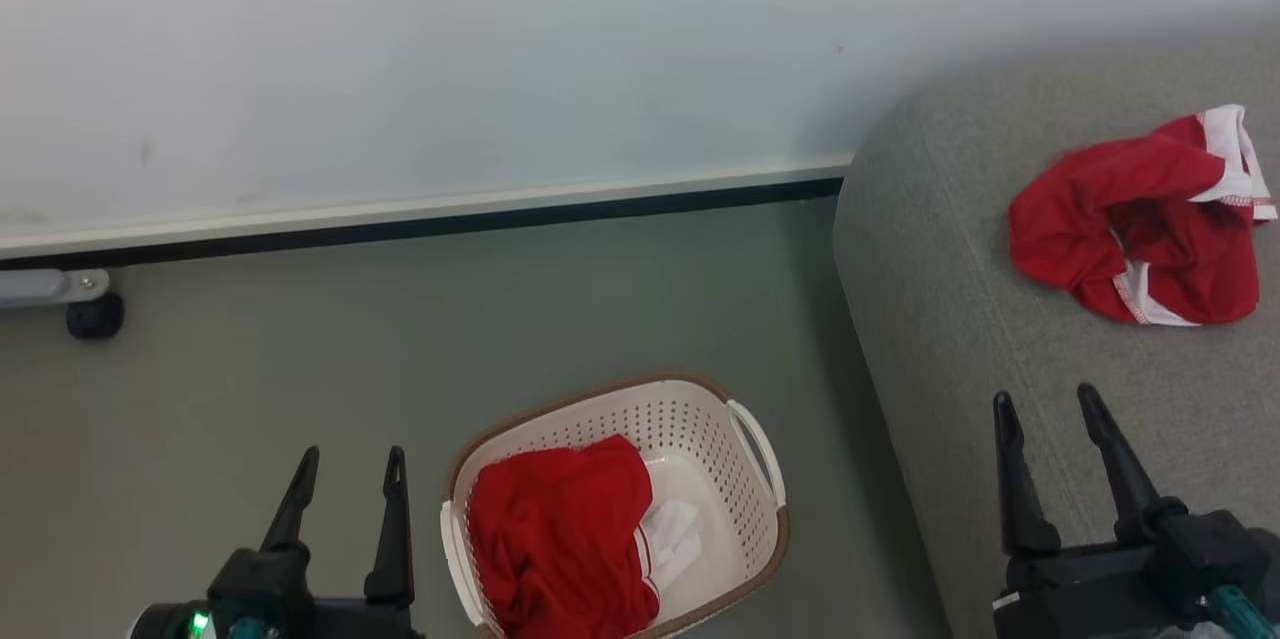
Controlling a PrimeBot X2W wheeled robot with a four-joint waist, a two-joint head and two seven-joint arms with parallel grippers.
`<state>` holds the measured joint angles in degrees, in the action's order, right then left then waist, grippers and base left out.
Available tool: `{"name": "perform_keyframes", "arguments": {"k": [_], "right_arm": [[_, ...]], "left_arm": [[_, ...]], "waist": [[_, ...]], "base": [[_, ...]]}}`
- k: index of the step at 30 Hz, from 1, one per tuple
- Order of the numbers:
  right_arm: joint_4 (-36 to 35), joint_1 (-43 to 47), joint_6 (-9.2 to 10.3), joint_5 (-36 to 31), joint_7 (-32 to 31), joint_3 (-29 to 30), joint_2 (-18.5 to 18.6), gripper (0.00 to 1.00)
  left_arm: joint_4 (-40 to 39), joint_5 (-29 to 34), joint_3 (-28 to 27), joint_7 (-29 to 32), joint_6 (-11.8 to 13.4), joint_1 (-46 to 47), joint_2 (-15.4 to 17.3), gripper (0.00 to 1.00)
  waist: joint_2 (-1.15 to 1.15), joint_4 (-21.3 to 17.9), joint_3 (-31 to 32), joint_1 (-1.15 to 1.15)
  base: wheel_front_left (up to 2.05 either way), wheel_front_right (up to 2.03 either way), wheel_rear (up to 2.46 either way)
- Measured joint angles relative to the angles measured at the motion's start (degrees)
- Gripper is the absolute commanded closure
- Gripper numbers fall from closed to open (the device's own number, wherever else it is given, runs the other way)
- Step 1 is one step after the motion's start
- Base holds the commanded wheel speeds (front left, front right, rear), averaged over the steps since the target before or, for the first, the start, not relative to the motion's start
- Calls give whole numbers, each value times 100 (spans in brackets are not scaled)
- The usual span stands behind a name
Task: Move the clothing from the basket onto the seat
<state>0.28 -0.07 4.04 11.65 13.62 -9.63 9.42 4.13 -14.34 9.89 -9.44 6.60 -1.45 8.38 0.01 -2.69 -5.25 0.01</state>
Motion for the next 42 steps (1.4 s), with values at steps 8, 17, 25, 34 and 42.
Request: {"name": "perform_keyframes", "arguments": {"k": [8,17,25,34,42], "right_arm": [[-174,-566,0,-1,-53,16,42,0],[-290,-1189,-12,-5,-143,31,65,0],[-360,-1951,-54,-5,-197,-2,0,0],[-560,-2481,-100,-14,-194,-11,-5,0],[-780,-3157,-103,-35,-186,19,4,0]], "left_arm": [[471,146,312,289,-62,623,-44,0],[1152,420,824,646,-214,1227,-234,0],[2261,556,1184,1057,-355,2142,-398,0],[2810,698,1277,1213,-416,2882,-434,0],[3206,771,1379,1270,-467,3595,-479,0]], "waist": [[0,-101,-567,0],[0,-266,-1151,1],[0,-580,-2120,0],[1,-797,-2875,0],[1,-925,-3645,0]], "base": [[0,0,0],[0,0,0],[0,0,0],[0,0,0],[0,0,0]]}}
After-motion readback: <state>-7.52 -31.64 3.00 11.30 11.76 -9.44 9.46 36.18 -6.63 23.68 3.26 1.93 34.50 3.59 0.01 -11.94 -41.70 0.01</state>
